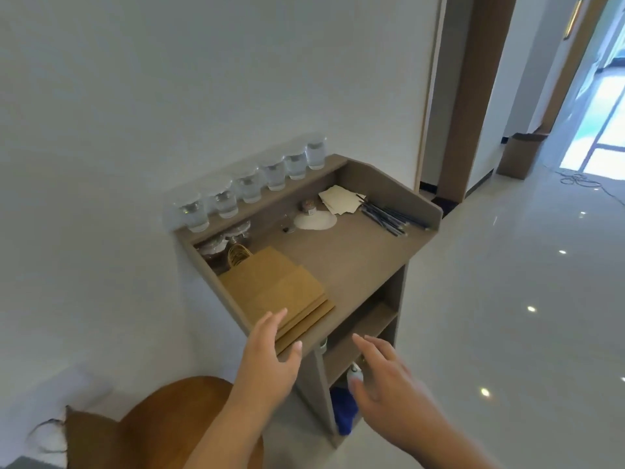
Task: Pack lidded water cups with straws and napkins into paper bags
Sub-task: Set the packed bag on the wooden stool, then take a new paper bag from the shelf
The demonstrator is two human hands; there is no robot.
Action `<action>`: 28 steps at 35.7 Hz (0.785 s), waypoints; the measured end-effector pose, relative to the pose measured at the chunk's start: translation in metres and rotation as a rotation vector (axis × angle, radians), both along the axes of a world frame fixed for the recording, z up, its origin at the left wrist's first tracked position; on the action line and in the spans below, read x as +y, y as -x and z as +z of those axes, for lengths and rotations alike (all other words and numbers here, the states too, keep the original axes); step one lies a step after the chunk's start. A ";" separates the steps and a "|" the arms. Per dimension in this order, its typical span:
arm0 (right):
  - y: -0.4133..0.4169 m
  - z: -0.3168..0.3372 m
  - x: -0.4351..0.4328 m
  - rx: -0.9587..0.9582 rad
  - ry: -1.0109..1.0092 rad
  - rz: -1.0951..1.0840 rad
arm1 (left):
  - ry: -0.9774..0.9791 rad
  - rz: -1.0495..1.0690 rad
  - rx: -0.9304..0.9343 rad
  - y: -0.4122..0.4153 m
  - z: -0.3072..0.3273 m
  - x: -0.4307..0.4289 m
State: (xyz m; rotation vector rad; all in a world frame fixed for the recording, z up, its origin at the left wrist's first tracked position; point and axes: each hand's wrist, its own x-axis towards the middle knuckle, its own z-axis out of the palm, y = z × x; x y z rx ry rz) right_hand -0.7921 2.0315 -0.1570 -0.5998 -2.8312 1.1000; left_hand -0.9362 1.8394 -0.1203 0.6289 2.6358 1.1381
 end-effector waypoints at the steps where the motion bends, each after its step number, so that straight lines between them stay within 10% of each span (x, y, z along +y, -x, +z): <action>1: 0.004 0.005 0.010 -0.001 0.004 0.007 | 0.007 0.014 -0.001 0.004 -0.001 0.005; 28: 0.203 0.021 0.149 -0.135 -0.068 0.110 | 0.495 0.052 -0.346 0.245 -0.051 0.113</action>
